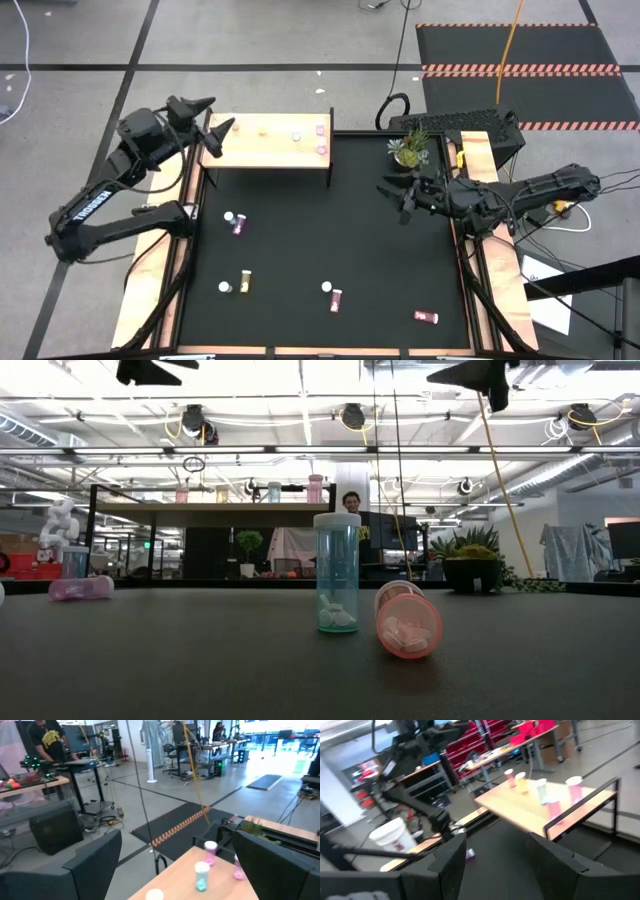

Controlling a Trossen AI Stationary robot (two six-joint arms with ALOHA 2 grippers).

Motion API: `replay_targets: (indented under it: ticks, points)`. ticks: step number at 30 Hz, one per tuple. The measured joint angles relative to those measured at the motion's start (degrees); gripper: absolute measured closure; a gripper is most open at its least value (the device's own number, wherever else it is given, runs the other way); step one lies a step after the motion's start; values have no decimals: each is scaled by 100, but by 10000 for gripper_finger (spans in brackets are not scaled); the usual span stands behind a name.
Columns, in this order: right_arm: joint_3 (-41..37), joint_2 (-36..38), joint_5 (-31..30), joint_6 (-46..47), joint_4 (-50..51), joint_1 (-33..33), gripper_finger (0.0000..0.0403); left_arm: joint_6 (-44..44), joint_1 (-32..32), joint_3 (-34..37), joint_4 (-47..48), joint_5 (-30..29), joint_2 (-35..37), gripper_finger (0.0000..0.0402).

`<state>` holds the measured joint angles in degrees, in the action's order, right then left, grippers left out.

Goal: Pick and place medicine bottles onto shelf by color
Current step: Adjust the yellow pill bottle on the table

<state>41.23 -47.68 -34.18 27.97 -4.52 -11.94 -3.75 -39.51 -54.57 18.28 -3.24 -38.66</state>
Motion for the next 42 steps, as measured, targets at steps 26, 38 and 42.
replay_targets:
  ticks: [26, 38, 42]
  points:
    - [0, -2, -328, 1341, 1301, -1790, 199, -362, 4416, -1743, -612, -3257, -2726, 23]
    - [-33, -1, -289, 2224, 2316, -2430, 199, 943, 6061, -1846, -713, -4703, -3334, 23]
    - [-553, -2, 28, 2876, 2163, -2643, 199, 1804, 6500, -1848, -945, -4790, -3770, 23]
